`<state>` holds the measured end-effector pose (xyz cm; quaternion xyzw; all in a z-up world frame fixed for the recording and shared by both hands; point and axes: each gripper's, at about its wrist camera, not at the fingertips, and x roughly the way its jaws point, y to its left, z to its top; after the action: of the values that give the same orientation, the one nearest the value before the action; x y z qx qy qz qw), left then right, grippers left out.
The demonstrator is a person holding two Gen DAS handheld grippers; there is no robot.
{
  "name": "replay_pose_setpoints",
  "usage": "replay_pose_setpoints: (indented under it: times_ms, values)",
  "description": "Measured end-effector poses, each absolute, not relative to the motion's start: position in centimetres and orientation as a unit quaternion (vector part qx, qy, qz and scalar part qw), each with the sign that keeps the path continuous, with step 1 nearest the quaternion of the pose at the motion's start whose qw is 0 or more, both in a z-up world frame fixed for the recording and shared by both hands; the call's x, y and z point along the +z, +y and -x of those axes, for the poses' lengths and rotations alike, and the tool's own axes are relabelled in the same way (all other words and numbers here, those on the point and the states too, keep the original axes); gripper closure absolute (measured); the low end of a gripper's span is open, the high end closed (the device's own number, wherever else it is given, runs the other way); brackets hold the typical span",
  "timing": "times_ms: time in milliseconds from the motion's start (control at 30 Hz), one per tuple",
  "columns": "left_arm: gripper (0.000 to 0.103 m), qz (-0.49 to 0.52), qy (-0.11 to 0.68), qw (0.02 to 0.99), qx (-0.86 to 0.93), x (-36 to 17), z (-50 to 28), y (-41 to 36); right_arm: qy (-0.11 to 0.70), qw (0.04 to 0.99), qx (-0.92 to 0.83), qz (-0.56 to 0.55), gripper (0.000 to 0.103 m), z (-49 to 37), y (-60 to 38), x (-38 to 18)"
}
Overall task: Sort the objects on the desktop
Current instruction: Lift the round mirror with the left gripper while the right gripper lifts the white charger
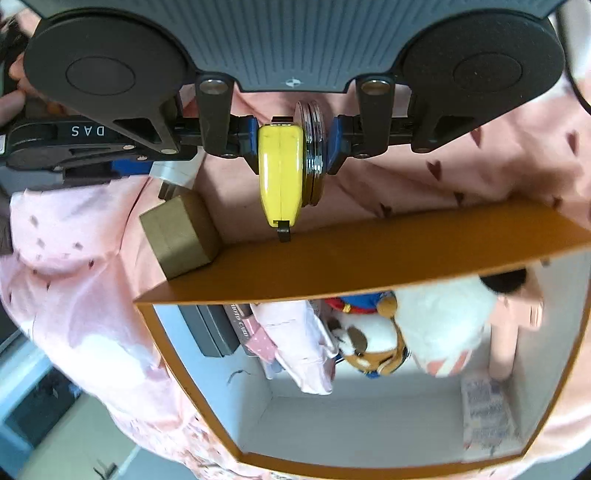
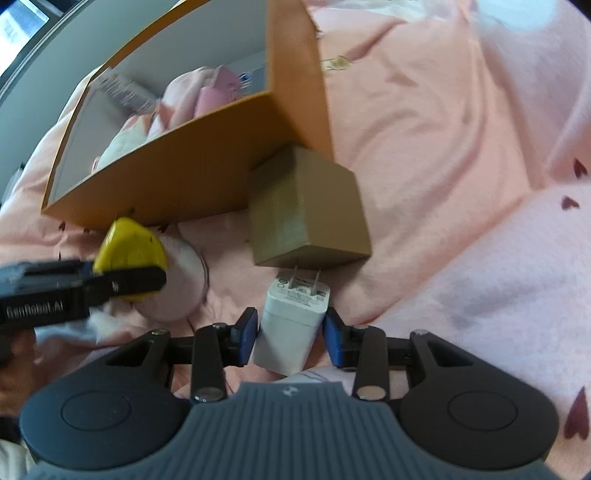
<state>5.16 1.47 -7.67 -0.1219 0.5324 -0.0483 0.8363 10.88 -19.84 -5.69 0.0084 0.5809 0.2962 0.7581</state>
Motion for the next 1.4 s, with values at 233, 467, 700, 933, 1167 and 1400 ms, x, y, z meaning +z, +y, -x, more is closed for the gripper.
replay_pose_setpoints:
  times_ms: [233,467,700,933,1167,1400]
  values:
    - [0.050,0.024,0.546,0.837,-0.041,-8.2,-5.3,0.0,0.575,0.761,0.300,0.023,0.061,-10.4,-19.6,-5.3]
    - [0.049,0.058,0.555,0.829,-0.039,-8.8,-5.1,1.8,0.574,0.761,0.301,0.024,0.061,-10.4,-18.5,-6.0]
    - [0.068,0.128,0.531,0.836,-0.050,-8.1,-4.9,3.5,0.573,0.762,0.301,0.020,0.062,-10.3,-18.8,-5.8]
    - [0.070,0.145,0.523,0.839,-0.032,-8.2,-4.9,3.4,0.576,0.761,0.299,0.014,0.065,-10.6,-18.7,-6.0]
    - [0.088,0.149,0.530,0.834,-0.035,-7.0,-5.1,3.7,0.564,0.768,0.303,0.027,0.066,-9.4,-18.3,-5.0]
    - [0.088,0.136,0.508,0.849,-0.040,-4.4,-4.7,3.8,0.542,0.769,0.338,0.021,0.066,-8.1,-17.5,-2.9]
